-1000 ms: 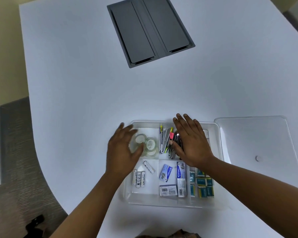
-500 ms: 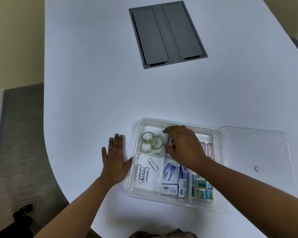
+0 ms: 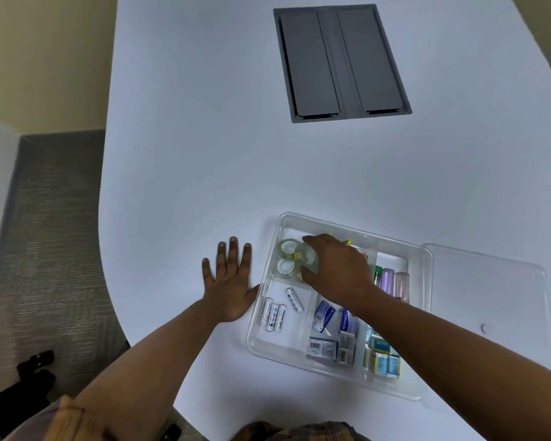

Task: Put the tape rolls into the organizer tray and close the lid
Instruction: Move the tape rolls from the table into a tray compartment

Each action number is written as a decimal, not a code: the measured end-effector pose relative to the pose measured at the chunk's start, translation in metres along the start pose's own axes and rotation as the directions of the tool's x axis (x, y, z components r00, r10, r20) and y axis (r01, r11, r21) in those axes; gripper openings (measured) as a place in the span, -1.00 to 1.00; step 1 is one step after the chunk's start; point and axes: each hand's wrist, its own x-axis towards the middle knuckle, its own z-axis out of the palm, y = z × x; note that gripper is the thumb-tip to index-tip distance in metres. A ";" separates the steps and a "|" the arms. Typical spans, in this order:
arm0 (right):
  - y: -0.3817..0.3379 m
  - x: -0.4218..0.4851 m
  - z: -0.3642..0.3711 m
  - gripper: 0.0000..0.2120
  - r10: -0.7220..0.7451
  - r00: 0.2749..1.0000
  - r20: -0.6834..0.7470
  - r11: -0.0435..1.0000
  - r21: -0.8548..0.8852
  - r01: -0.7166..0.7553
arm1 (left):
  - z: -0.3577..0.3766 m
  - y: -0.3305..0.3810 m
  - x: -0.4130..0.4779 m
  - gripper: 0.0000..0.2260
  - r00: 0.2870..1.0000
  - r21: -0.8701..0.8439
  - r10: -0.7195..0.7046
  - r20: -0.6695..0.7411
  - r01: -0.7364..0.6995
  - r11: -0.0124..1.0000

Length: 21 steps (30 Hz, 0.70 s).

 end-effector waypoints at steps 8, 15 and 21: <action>-0.013 0.016 -0.016 -0.57 0.001 1.000 -0.018 0.999 0.038 0.000 | 0.000 0.002 -0.002 -0.23 1.000 0.003 -0.003 -0.002 0.003 1.000; -0.021 0.028 -0.007 -0.73 -0.049 0.988 0.145 0.996 -0.061 0.058 | -0.001 0.003 -0.002 -0.24 1.000 -0.001 0.000 -0.001 0.000 1.000; -0.022 0.033 -0.002 -0.69 -0.057 0.981 0.183 0.991 -0.108 0.078 | 0.001 0.002 -0.002 -0.25 1.000 0.004 0.000 -0.016 0.000 1.000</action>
